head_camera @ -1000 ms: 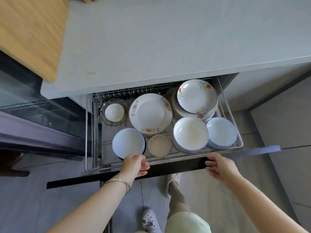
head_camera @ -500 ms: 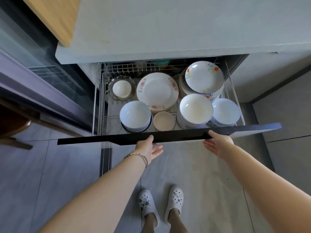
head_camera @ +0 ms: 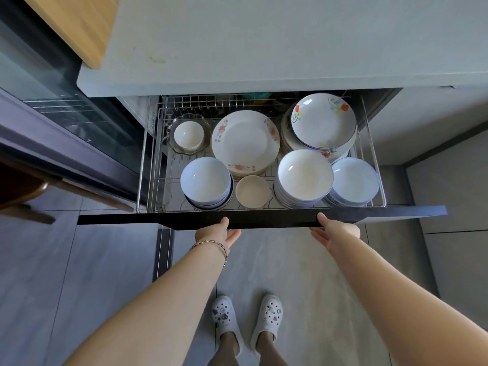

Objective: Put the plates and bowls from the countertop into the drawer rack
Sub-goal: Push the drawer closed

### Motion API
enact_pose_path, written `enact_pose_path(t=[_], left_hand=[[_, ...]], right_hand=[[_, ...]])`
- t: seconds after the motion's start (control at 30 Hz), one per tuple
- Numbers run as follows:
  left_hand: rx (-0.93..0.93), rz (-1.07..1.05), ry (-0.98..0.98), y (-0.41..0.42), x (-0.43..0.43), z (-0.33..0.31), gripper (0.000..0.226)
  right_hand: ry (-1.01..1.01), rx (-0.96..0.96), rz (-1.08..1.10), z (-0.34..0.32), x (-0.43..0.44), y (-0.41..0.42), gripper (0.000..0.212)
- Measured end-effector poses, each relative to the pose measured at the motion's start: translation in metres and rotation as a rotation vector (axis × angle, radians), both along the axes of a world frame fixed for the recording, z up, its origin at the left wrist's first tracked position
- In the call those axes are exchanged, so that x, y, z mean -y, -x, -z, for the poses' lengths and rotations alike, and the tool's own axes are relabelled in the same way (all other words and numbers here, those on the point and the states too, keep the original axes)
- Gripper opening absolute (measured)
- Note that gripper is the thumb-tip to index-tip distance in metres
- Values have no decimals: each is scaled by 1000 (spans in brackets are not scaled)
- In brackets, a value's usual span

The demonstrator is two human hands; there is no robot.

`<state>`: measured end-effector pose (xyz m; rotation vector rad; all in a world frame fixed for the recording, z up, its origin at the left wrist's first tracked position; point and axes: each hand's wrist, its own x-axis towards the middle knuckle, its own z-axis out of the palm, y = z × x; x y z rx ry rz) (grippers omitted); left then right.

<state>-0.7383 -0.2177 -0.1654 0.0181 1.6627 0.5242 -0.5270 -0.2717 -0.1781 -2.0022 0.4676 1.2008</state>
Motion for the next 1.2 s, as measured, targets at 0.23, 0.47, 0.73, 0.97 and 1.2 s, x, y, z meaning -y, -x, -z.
enact_pose_path(t=[0.23,0.47,0.73,0.97,1.2], left_hand=[[-5,93,-82,-13,-36,-7,42],[55,-31,-52,-25,-97,-17,44],[42,127,-7,-40,-162,-9,43],[66,158,-42,-47,-212,-2,46],[113,-40,0,-58,-267,-8,33]], right_hand=[[-33,-18,-4,-8,-38,-7,27],[-20,-27,-14,-15,-95,-23,22],[-44,25,-7,-22,-161,-30,25],[-86,25,44,-24,-215,-44,28],[-60,69,-49,-16,-266,-59,22]])
